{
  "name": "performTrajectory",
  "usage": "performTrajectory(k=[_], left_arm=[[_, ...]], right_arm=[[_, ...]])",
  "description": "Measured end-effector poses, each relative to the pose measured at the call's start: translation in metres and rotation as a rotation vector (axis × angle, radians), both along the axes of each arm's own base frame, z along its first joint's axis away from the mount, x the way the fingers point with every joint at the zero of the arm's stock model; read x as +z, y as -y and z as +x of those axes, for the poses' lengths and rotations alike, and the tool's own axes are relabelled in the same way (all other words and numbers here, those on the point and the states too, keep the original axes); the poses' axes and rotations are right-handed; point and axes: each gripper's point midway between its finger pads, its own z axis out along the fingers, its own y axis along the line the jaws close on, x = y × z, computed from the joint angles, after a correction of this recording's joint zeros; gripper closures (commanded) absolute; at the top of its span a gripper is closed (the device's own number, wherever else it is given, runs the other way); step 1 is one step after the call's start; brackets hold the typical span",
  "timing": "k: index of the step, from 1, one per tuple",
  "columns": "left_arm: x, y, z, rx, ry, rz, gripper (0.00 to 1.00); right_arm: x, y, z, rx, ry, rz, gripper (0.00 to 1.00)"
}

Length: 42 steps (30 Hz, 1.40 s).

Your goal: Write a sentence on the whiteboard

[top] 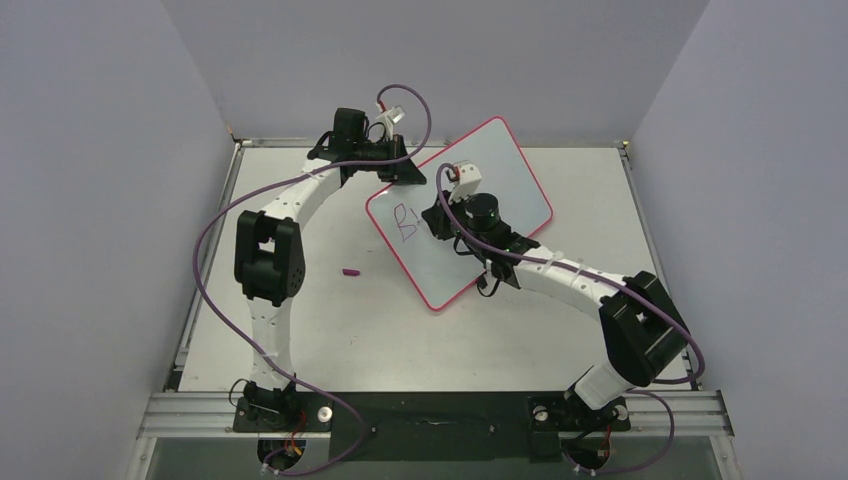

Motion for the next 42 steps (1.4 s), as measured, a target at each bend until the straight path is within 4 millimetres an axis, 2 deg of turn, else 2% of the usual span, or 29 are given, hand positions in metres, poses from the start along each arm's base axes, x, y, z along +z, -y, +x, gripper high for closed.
performTrajectory(k=[8, 20, 42], left_arm=[[0.001, 0.001, -0.001, -0.002, 0.003, 0.000, 1.00], [0.001, 0.001, -0.001, -0.002, 0.003, 0.001, 1.00], [0.001, 0.001, -0.001, -0.002, 0.003, 0.001, 1.00]], right_arm=[[0.018, -0.006, 0.013, -0.018, 0.027, 0.009, 1.00], [0.017, -0.007, 0.021, -0.033, 0.025, -0.018, 1.00], [0.017, -0.009, 0.020, -0.024, 0.020, -0.001, 1.00]])
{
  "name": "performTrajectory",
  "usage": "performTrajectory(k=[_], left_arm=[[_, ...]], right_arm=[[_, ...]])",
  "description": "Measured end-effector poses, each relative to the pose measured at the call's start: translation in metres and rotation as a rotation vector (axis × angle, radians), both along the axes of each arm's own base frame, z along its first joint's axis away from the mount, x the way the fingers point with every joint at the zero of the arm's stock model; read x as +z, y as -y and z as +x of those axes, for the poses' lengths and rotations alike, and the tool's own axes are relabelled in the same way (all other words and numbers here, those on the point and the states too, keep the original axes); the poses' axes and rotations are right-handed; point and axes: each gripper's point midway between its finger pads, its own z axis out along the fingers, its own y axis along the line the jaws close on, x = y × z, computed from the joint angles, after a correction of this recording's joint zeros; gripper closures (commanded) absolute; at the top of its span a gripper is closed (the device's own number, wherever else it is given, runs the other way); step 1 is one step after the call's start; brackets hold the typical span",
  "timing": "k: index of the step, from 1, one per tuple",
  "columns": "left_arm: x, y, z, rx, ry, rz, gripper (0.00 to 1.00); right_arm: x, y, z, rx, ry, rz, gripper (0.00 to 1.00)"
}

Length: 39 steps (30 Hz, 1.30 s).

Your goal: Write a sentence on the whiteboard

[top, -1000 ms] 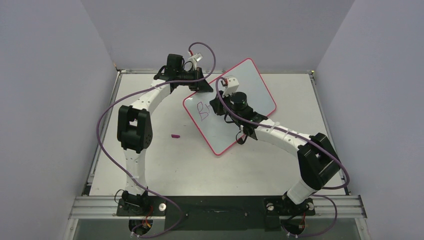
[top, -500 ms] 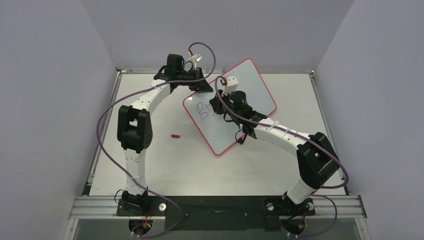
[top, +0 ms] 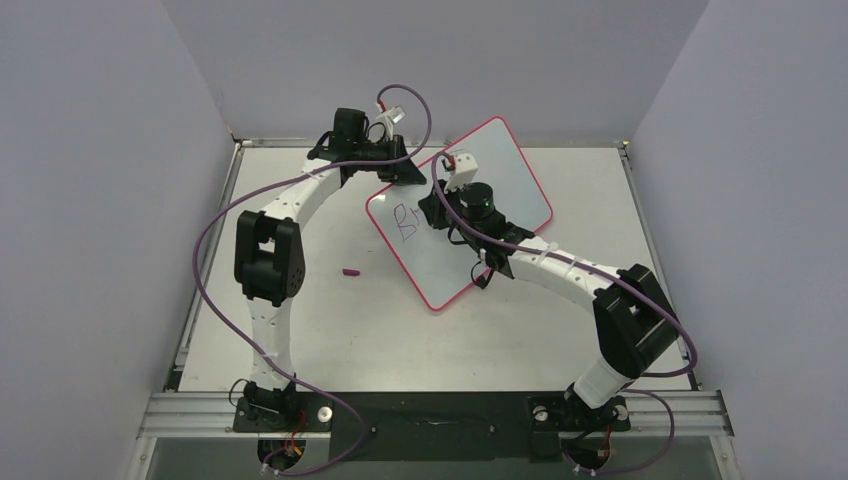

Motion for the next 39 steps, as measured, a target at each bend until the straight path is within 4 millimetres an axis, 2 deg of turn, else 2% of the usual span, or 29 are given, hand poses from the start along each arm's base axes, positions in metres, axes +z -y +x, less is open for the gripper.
performTrajectory(k=[21, 39], left_arm=[[0.000, 0.000, 0.000, 0.002, 0.000, 0.002, 1.00], [0.000, 0.000, -0.001, 0.002, 0.001, 0.002, 1.00]], right_arm=[[-0.003, -0.001, -0.004, -0.002, -0.003, 0.013, 1.00], [0.007, 0.009, 0.015, -0.079, 0.004, -0.003, 1.00]])
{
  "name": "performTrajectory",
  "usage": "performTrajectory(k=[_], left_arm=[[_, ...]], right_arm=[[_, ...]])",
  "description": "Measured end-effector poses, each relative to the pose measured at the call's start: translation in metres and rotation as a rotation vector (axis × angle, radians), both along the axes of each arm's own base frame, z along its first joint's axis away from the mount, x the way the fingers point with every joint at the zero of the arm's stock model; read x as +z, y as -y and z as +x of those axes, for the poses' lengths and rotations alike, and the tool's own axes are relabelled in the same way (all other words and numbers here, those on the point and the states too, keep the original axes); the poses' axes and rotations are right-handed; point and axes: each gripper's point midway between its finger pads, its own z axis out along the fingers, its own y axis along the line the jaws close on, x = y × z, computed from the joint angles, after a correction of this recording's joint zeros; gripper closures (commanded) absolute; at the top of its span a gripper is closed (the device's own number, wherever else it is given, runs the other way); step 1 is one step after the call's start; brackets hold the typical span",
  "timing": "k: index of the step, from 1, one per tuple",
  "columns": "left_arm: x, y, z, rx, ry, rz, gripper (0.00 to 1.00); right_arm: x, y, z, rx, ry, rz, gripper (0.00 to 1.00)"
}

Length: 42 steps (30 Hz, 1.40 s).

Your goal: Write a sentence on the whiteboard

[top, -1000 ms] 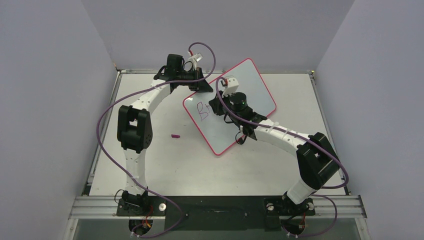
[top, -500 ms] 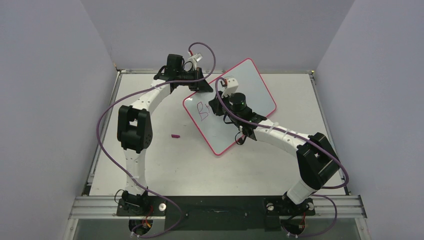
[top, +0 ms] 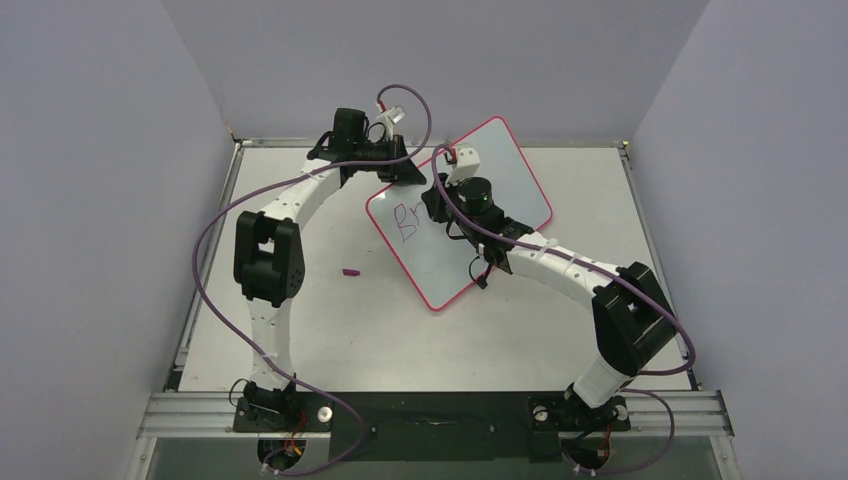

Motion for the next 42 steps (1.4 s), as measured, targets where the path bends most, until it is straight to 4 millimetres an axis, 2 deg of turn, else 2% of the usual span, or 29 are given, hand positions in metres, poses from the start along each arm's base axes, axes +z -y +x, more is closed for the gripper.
performTrajectory(k=[10, 18, 26, 34, 42], left_arm=[[0.001, 0.000, 0.000, 0.000, 0.002, 0.000, 1.00], [0.001, 0.000, -0.001, -0.001, 0.004, 0.000, 1.00], [0.001, 0.000, -0.001, -0.001, 0.004, 0.000, 1.00], [0.001, 0.000, 0.000, -0.001, 0.004, 0.000, 1.00], [0.000, 0.000, 0.000, 0.001, 0.002, 0.003, 1.00]], right_arm=[[0.003, 0.001, -0.002, 0.003, 0.003, 0.003, 1.00], [0.015, 0.007, -0.006, -0.007, 0.021, 0.015, 1.00], [0.011, 0.017, 0.001, -0.042, 0.016, 0.008, 1.00], [-0.004, 0.018, 0.006, -0.052, -0.010, -0.009, 1.00], [-0.008, 0.018, 0.005, -0.055, -0.012, 0.007, 1.00]])
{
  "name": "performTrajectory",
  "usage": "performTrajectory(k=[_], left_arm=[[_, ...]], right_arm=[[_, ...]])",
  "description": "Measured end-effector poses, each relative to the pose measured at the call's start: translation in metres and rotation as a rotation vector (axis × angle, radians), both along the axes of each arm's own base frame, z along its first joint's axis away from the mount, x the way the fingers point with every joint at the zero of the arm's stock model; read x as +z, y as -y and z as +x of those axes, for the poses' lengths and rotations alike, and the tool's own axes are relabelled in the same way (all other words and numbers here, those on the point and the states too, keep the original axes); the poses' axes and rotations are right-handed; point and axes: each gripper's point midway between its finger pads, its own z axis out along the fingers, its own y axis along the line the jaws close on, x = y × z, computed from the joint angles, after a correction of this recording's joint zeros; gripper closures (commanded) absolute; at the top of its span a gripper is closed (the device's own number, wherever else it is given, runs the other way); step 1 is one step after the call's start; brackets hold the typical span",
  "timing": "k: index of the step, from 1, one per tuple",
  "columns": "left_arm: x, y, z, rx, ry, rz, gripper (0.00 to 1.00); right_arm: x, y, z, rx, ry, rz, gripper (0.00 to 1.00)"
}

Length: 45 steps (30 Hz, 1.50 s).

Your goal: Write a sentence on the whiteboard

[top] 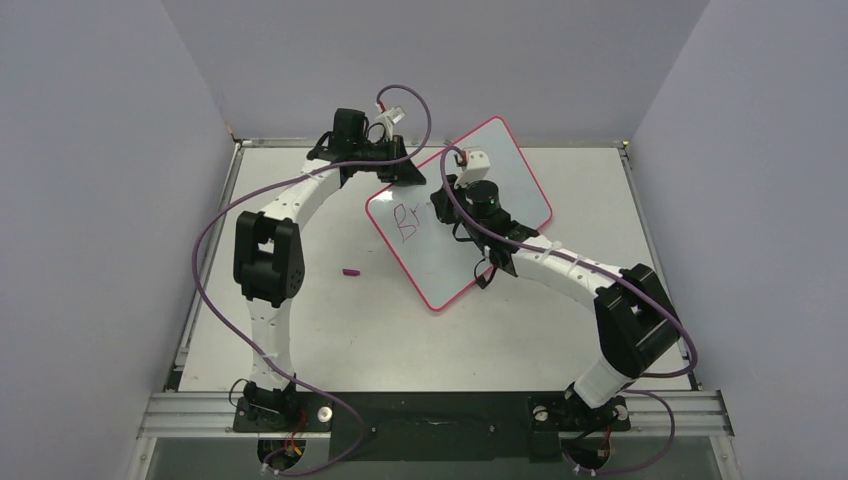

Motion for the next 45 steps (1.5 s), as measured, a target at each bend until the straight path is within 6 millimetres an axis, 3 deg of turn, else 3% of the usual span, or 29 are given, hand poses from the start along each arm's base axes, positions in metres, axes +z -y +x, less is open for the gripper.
performTrajectory(k=[10, 16, 21, 28, 31, 38, 45], left_arm=[[0.000, 0.000, 0.000, 0.002, 0.000, 0.001, 1.00], [0.000, 0.000, 0.000, 0.001, 0.002, 0.000, 1.00], [0.001, 0.000, 0.000, 0.000, 0.003, -0.001, 1.00], [0.002, 0.000, -0.001, -0.001, 0.003, -0.002, 1.00], [0.002, 0.000, -0.001, -0.001, 0.003, -0.002, 1.00], [0.002, 0.000, 0.000, 0.003, 0.007, 0.002, 1.00], [0.000, 0.000, 0.000, 0.006, 0.003, 0.003, 1.00]], right_arm=[[-0.020, 0.015, -0.019, -0.011, -0.028, -0.002, 1.00], [-0.022, 0.016, -0.021, -0.013, -0.036, -0.002, 1.00], [-0.014, 0.014, -0.019, -0.012, -0.037, -0.003, 1.00], [0.031, 0.003, -0.004, -0.010, 0.034, 0.050, 1.00], [0.040, -0.003, 0.003, -0.006, 0.047, 0.063, 1.00], [0.016, -0.014, 0.012, 0.006, 0.006, 0.046, 1.00], [0.018, -0.012, 0.016, 0.007, 0.007, 0.053, 1.00]])
